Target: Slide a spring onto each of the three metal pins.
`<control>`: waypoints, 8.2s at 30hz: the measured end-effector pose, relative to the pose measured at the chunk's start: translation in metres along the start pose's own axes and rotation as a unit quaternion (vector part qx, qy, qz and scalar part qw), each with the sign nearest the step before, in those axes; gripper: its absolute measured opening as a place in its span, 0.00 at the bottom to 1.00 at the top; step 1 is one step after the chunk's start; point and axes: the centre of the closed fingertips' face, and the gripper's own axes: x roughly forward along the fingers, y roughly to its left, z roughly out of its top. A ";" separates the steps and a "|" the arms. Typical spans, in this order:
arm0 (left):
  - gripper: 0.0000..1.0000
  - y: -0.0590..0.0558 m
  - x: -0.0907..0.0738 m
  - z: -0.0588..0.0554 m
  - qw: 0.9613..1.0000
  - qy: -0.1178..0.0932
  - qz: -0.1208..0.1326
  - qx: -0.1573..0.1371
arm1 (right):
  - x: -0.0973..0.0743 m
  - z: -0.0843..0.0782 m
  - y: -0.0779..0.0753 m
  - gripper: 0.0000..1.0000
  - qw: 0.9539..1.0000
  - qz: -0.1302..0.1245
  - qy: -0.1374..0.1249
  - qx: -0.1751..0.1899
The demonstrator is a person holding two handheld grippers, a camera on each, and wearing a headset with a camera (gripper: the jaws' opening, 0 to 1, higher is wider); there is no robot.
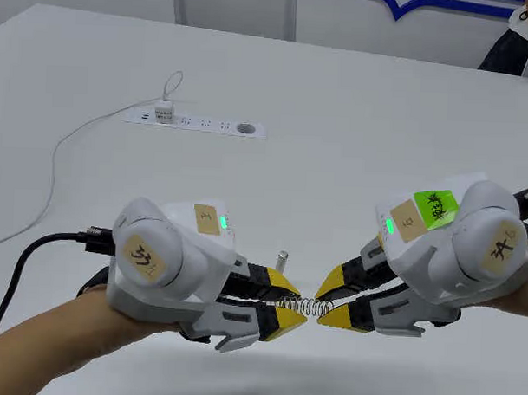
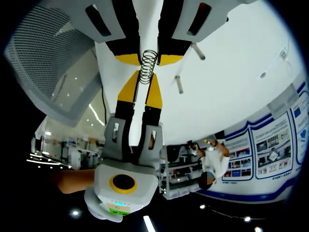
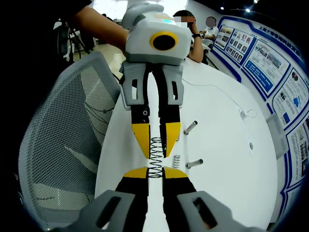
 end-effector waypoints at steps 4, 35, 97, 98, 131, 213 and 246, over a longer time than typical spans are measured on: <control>0.12 -0.001 0.000 0.001 1.000 -0.002 -0.002 0.000 | 0.000 0.000 0.000 0.10 1.000 0.001 0.000 -0.001; 0.10 -0.005 -0.005 0.001 0.999 0.002 -0.011 0.035 | 0.001 -0.001 0.002 0.11 0.999 0.011 -0.017 0.025; 0.10 -0.001 -0.003 0.002 1.000 -0.007 0.003 0.022 | -0.021 0.062 -0.009 0.10 0.975 0.001 -0.178 0.134; 0.11 -0.001 -0.004 0.002 1.000 -0.008 0.004 0.021 | -0.021 0.061 -0.009 0.10 0.975 -0.001 -0.177 0.133; 0.46 0.035 -0.042 -0.011 0.997 -0.020 0.078 -0.017 | -0.044 0.017 -0.058 0.10 0.969 -0.092 -0.150 0.172; 1.00 0.075 -0.109 -0.067 0.974 0.012 0.195 -0.110 | 0.000 -0.123 -0.100 0.11 0.941 -0.150 -0.019 0.301; 1.00 0.072 -0.106 -0.067 0.975 0.014 0.190 -0.111 | 0.014 -0.134 -0.096 0.11 0.941 -0.156 0.004 0.301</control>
